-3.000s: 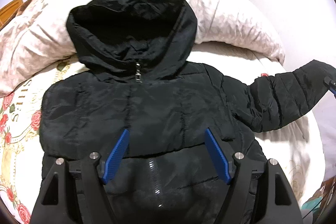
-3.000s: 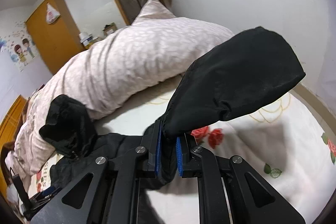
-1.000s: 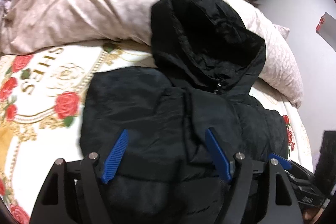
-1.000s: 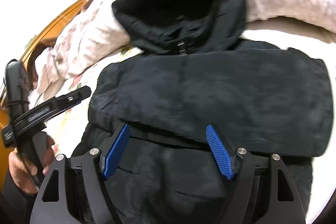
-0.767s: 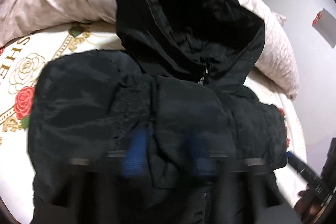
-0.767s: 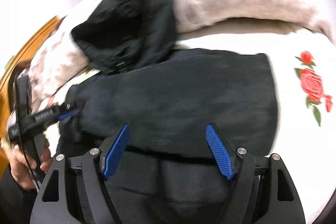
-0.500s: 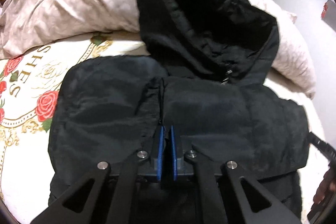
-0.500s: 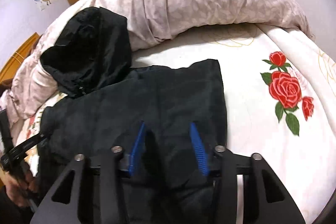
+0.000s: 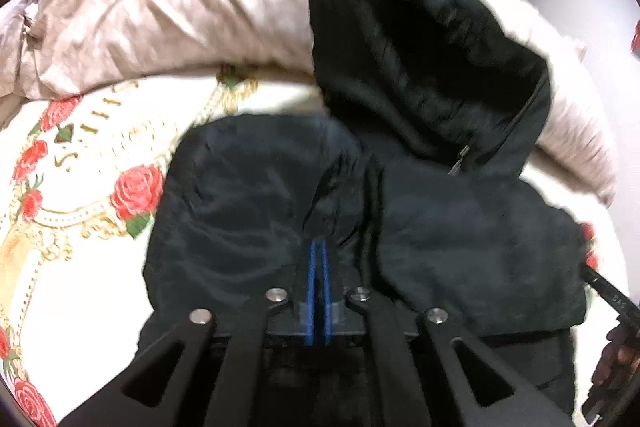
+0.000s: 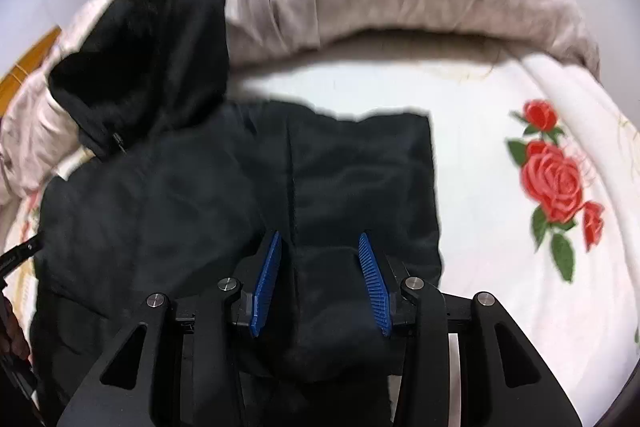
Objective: Fold large clothes
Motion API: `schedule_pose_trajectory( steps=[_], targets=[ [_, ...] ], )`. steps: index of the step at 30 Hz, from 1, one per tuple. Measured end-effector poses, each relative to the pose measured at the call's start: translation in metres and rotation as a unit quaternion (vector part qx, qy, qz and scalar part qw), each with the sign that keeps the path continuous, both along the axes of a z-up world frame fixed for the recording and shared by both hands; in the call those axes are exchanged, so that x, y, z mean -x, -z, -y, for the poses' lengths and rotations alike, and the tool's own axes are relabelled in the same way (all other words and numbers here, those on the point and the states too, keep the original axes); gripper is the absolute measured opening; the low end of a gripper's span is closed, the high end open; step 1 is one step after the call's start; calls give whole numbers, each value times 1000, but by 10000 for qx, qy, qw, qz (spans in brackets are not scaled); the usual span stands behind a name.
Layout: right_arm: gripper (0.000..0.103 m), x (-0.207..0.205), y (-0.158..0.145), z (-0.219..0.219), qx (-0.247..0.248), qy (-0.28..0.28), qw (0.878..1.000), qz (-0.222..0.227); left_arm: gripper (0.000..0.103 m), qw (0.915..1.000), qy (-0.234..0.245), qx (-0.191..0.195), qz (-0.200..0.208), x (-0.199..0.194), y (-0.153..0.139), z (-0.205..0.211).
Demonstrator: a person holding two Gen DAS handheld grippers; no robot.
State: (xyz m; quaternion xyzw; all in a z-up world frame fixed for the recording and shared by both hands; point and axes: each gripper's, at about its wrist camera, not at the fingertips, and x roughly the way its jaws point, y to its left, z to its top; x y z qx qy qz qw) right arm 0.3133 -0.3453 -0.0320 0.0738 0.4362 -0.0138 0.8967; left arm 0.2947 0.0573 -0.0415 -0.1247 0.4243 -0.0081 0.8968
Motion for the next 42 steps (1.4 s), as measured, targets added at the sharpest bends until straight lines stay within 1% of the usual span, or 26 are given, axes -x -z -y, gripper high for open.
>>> schedule_pose_trajectory(
  steps=[1, 3, 4, 6, 7, 9, 10, 11, 13, 15, 17, 19, 20, 22, 24, 26, 28, 29, 30, 31, 32, 33, 34, 37, 40, 42],
  targets=[
    [42, 0, -4, 3, 2, 20, 10000, 88, 21, 9999, 23, 8, 122, 1, -10, 1],
    [42, -6, -2, 8, 2, 70, 9999, 102, 32, 9994, 174, 24, 308, -8, -22, 9],
    [42, -12, 1, 11, 13, 112, 9999, 79, 34, 9989, 269, 1, 373, -15, -26, 15],
    [42, -21, 12, 14, 7, 156, 9999, 37, 34, 9982, 486, -20, 342, -35, -22, 29],
    [42, -28, 21, 14, -1, 177, 9998, -50, 34, 9979, 601, -21, 240, -46, -14, 35],
    [42, -41, 35, 17, -37, 165, 9996, -232, 34, 9975, 676, -176, -109, -65, 13, 42],
    [42, -45, 42, 15, -18, 116, 9995, -294, 34, 9971, 697, -181, -243, -71, 29, 43],
    [42, -48, 46, 13, 18, 60, 9995, -325, 35, 9970, 715, -137, -263, -73, 40, 42],
    [42, -51, 54, 5, 201, -39, 9992, -349, 35, 9968, 763, -223, -81, -69, 48, 43],
    [42, -53, 57, 4, 269, -69, 9989, -365, 35, 9962, 772, -394, 32, -65, 49, 48],
    [42, -53, 52, 4, 262, -55, 9988, -414, 35, 9959, 774, -466, -18, -67, 48, 51],
    [42, -48, 38, 5, 309, 1, 9987, -396, 34, 9958, 755, -502, -138, -70, 39, 53],
    [42, -39, 27, 5, 306, 13, 9991, -305, 34, 9957, 732, -547, -128, -66, 31, 54],
    [42, -16, 7, 5, 250, 23, 9997, -39, 33, 9955, 749, -578, 75, -49, 9, 51],
    [42, 3, -4, 2, 192, -19, 9997, 121, 33, 9951, 790, -495, 326, -30, -9, 52],
    [42, 19, -4, -4, 62, -129, 9998, 156, 33, 9942, 856, -392, 522, -13, -17, 54],
    [42, 22, 8, -13, 54, -270, 9996, -32, 33, 9934, 958, -433, 462, -9, -10, 59],
    [42, 11, 18, -18, 89, -331, 9993, -163, 33, 9935, 971, -500, 334, -13, -1, 60],
    [42, 7, 29, -21, 147, -360, 9987, -318, 34, 9938, 966, -546, 94, -19, 13, 61],
    [42, 4, 40, -23, 139, -396, 9981, -456, 38, 9942, 945, -509, -106, -23, 27, 60],
    [42, 3, 44, -24, 105, -423, 9978, -501, 39, 9946, 930, -424, -160, -26, 37, 56],
    [42, 2, 49, -25, 103, -437, 9977, -498, 40, 9950, 926, -352, -120, -25, 44, 53],
    [42, 1, 52, -26, 149, -450, 9977, -482, 40, 9951, 922, -348, -92, -25, 45, 53],
    [42, -2, 56, -27, 157, -432, 9977, -491, 40, 9941, 944, -529, -27, -24, 47, 60],
    [42, -5, 60, -27, 192, -419, 9976, -521, 41, 9944, 930, -502, -42, -25, 49, 59],
    [42, -2, 57, -29, 251, -420, 9971, -579, 41, 9943, 917, -538, -95, -26, 48, 61]
  ],
)
